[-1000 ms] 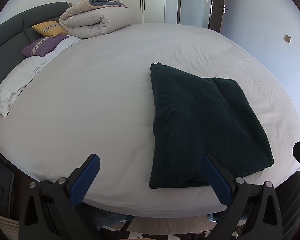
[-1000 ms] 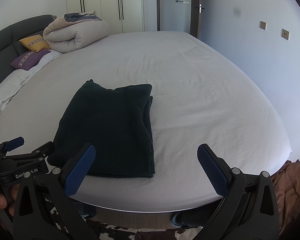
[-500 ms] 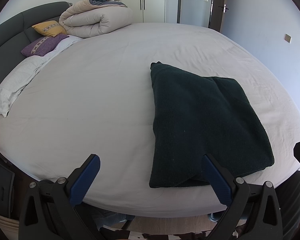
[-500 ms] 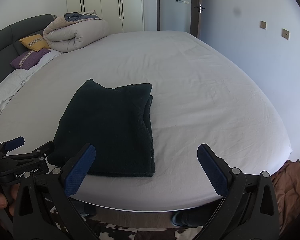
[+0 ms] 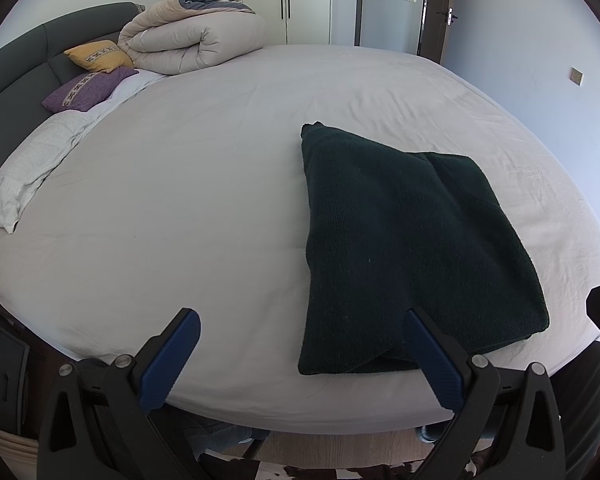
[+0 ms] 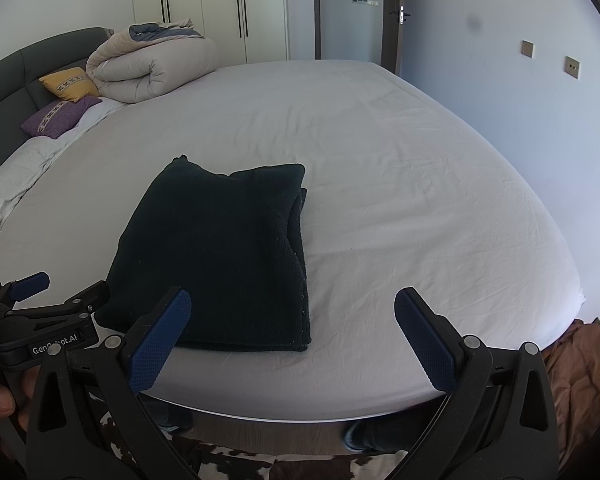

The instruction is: Fold small clothes

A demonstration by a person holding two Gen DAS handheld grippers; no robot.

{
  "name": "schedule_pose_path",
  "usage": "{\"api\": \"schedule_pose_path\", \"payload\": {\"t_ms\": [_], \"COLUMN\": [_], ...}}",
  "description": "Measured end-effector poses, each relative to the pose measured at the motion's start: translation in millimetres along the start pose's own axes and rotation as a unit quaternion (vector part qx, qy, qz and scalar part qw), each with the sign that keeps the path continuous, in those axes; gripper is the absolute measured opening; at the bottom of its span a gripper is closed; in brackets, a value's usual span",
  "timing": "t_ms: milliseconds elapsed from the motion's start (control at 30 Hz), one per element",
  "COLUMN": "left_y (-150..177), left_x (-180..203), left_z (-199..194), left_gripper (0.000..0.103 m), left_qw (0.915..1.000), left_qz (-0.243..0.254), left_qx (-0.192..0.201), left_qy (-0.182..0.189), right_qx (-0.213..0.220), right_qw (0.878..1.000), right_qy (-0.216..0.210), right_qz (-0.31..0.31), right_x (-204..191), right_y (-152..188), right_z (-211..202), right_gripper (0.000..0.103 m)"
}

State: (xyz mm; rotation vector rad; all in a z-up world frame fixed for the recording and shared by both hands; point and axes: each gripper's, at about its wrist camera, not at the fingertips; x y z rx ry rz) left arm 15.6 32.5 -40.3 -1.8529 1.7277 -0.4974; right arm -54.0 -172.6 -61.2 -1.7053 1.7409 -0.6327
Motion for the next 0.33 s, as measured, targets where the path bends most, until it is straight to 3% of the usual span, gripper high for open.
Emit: {"api": "schedule_pose_path", "payload": {"t_ms": [333], "left_y": [1.5], "left_x": [-0.6], "left_z": [-0.3], "left_gripper": [0.103], "left_qw": [1.0000], "left_qz": [0.001], "left_qx": [0.004], "left_qy": [-0.004], "right_qx": [-0.001], "right_qw": [1.000], "right_qy": [-0.001], "right_qz": [-0.001], "right_x": [-1.0], "right_y": [1.5], "right_z": [0.5], "right_gripper": [0.103]}}
Point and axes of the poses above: each gripper's, at about its wrist camera, not at the fingertips, and z roughly the way its jaws point, x to its right, y to its underside, and after that the axes turned 6 degrees about -y, right-handed
